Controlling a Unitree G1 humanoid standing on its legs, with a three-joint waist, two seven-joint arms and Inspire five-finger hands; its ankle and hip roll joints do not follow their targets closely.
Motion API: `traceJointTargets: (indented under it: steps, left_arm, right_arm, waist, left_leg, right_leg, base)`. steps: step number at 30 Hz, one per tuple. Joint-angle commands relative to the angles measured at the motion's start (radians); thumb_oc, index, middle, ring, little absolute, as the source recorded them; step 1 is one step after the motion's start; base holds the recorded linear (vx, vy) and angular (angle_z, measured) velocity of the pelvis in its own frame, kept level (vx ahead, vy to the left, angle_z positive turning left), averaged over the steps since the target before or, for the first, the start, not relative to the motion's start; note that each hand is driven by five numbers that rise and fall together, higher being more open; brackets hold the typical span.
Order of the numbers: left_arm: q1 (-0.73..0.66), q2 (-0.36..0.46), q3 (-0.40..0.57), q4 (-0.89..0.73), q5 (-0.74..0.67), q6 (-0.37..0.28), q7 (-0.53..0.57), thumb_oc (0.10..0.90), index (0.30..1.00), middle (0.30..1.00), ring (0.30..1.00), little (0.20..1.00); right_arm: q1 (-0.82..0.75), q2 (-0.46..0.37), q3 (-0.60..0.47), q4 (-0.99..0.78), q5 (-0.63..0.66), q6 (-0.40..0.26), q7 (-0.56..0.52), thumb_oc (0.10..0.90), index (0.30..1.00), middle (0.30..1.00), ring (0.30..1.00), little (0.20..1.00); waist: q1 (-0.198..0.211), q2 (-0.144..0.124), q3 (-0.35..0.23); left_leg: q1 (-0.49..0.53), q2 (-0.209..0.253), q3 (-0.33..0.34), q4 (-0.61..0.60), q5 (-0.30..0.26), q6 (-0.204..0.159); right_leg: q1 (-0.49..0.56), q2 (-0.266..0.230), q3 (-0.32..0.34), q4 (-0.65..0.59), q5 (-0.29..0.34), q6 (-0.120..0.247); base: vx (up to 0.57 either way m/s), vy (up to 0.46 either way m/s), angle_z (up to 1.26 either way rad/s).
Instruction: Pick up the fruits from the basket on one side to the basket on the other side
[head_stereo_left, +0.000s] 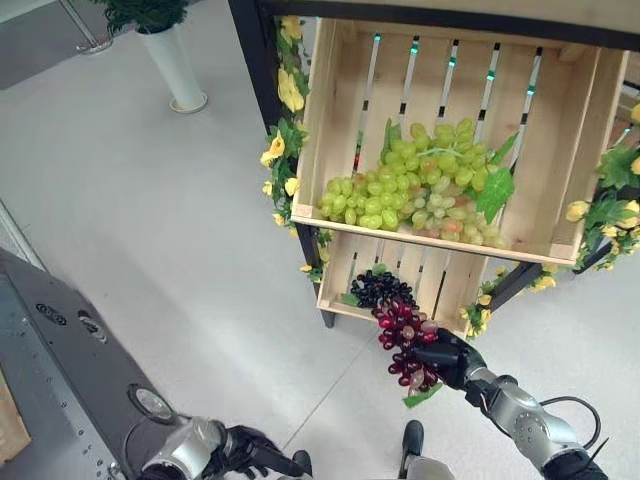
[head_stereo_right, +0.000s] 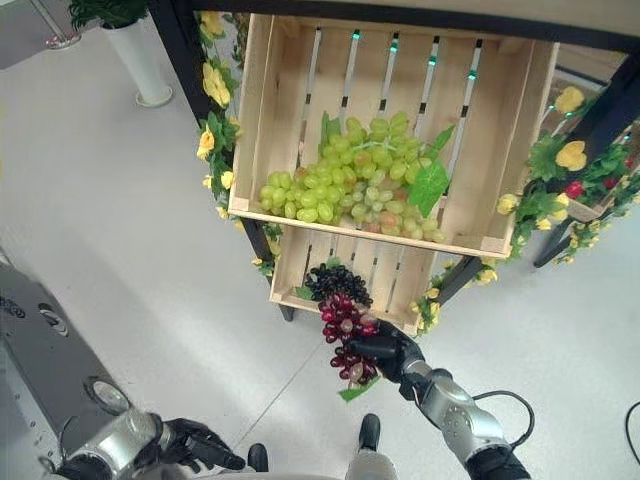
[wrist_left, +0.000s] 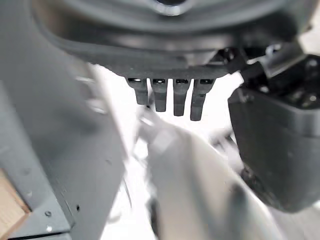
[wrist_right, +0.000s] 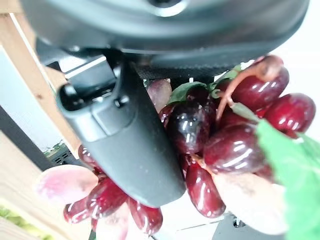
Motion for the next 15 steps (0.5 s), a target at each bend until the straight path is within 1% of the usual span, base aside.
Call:
traceJointTargets:
  steps: [1, 2, 3, 5, 6, 7, 10, 11, 13, 15]
  left_arm:
    - [-0.051, -0.001, -0.038, 0.070, -0.008, -0.079, 0.225, 0.800, 0.900, 0.900, 0.900, 0.900]
    - [-0.064, -0.022, -0.031, 0.103, -0.037, -0.102, 0.327, 0.800, 0.900, 0.900, 0.900, 0.900]
    - [-0.066, -0.025, -0.030, 0.106, -0.045, -0.106, 0.343, 0.800, 0.900, 0.900, 0.900, 0.900]
    - [-0.101, -0.055, -0.017, 0.142, -0.053, -0.163, 0.436, 0.800, 0.900, 0.900, 0.900, 0.900]
    - [-0.105, -0.060, -0.019, 0.145, -0.062, -0.174, 0.457, 0.800, 0.900, 0.900, 0.900, 0.900]
    - [-0.117, -0.072, -0.023, 0.147, -0.078, -0.187, 0.505, 0.800, 0.900, 0.900, 0.900, 0.900]
    - [-0.140, -0.082, -0.016, 0.136, -0.104, -0.215, 0.566, 0.800, 0.900, 0.900, 0.900, 0.900]
    - [-0.145, -0.084, -0.016, 0.130, -0.107, -0.222, 0.570, 0.800, 0.900, 0.900, 0.900, 0.900]
    - [-0.169, -0.076, -0.024, 0.096, -0.107, -0.243, 0.592, 0.800, 0.900, 0.900, 0.900, 0.900]
    - [-0.180, -0.070, -0.029, 0.065, -0.117, -0.241, 0.602, 0.800, 0.900, 0.900, 0.900, 0.900]
  right_arm:
    - [-0.148, 0.055, -0.098, -0.131, 0.122, -0.130, 0.025, 0.400, 0.300, 0.300, 0.300, 0.300]
    - [-0.175, 0.069, -0.102, -0.134, 0.134, -0.141, 0.020, 0.400, 0.300, 0.300, 0.300, 0.300]
    - [-0.178, 0.070, -0.102, -0.134, 0.136, -0.142, 0.018, 0.400, 0.300, 0.300, 0.300, 0.300]
    - [-0.245, 0.087, -0.112, -0.136, 0.141, -0.171, -0.008, 0.400, 0.300, 0.300, 0.300, 0.300]
    - [-0.262, 0.087, -0.116, -0.131, 0.144, -0.179, -0.009, 0.400, 0.300, 0.300, 0.300, 0.300]
    - [-0.300, 0.084, -0.126, -0.125, 0.146, -0.201, -0.011, 0.400, 0.300, 0.300, 0.300, 0.300]
    - [-0.380, 0.072, -0.142, -0.124, 0.142, -0.235, -0.040, 0.400, 0.300, 0.300, 0.300, 0.300]
    - [-0.394, 0.070, -0.144, -0.125, 0.141, -0.243, -0.048, 0.400, 0.300, 0.300, 0.300, 0.300]
    - [-0.455, 0.047, -0.165, -0.106, 0.117, -0.274, -0.072, 0.400, 0.300, 0.300, 0.300, 0.300]
    - [-0.492, 0.029, -0.182, -0.084, 0.096, -0.296, -0.085, 0.400, 0.300, 0.300, 0.300, 0.300]
  waist:
    - [0.037, -0.028, 0.070]
    - [0.043, -0.030, 0.089]
    - [0.043, -0.031, 0.092]
    - [0.057, -0.035, 0.134]
    - [0.060, -0.034, 0.145]
    - [0.068, -0.032, 0.173]
    - [0.080, -0.025, 0.216]
    - [0.083, -0.024, 0.225]
    - [0.092, -0.021, 0.253]
    - [0.100, -0.020, 0.267]
  left_leg:
    - [-0.094, -0.078, 0.012, -0.003, 0.028, 0.064]
    - [-0.104, -0.078, 0.009, 0.002, 0.031, 0.063]
    - [-0.106, -0.079, 0.008, 0.003, 0.031, 0.063]
    - [-0.147, -0.079, 0.002, 0.032, 0.031, 0.059]
    - [-0.159, -0.079, -0.001, 0.040, 0.031, 0.058]
    - [-0.190, -0.080, -0.013, 0.065, 0.033, 0.053]
    - [-0.237, -0.086, -0.031, 0.092, 0.037, 0.051]
    - [-0.239, -0.088, -0.030, 0.096, 0.034, 0.051]
    - [-0.278, -0.100, -0.040, 0.139, 0.026, 0.053]
    - [-0.309, -0.109, -0.050, 0.186, 0.014, 0.057]
  right_leg:
    - [0.030, -0.026, 0.008, 0.101, -0.119, 0.027]
    - [0.018, -0.026, 0.008, 0.117, -0.125, 0.025]
    - [0.016, -0.026, 0.008, 0.119, -0.126, 0.024]
    - [-0.014, -0.024, 0.001, 0.141, -0.132, 0.016]
    - [-0.022, -0.023, 0.001, 0.149, -0.133, 0.014]
    - [-0.041, -0.021, 0.001, 0.167, -0.136, 0.008]
    - [-0.073, -0.019, -0.003, 0.194, -0.142, -0.001]
    - [-0.075, -0.018, -0.004, 0.200, -0.147, -0.002]
    - [-0.107, -0.017, -0.010, 0.234, -0.155, -0.007]
    - [-0.133, -0.020, -0.015, 0.272, -0.164, -0.011]
  base:
    - [-0.13, -0.004, 0.19]
    - [-0.08, -0.007, 0.08]
    - [-0.11, -0.008, 0.16]
    - [-0.15, 0.003, 0.17]
    - [-0.18, 0.003, 0.07]
    - [-0.16, -0.003, 0.03]
    - [-0.14, 0.012, 0.24]
    - [-0.16, 0.022, 0.26]
    - [-0.14, 0.012, 0.08]
    - [-0.09, 0.007, 0.07]
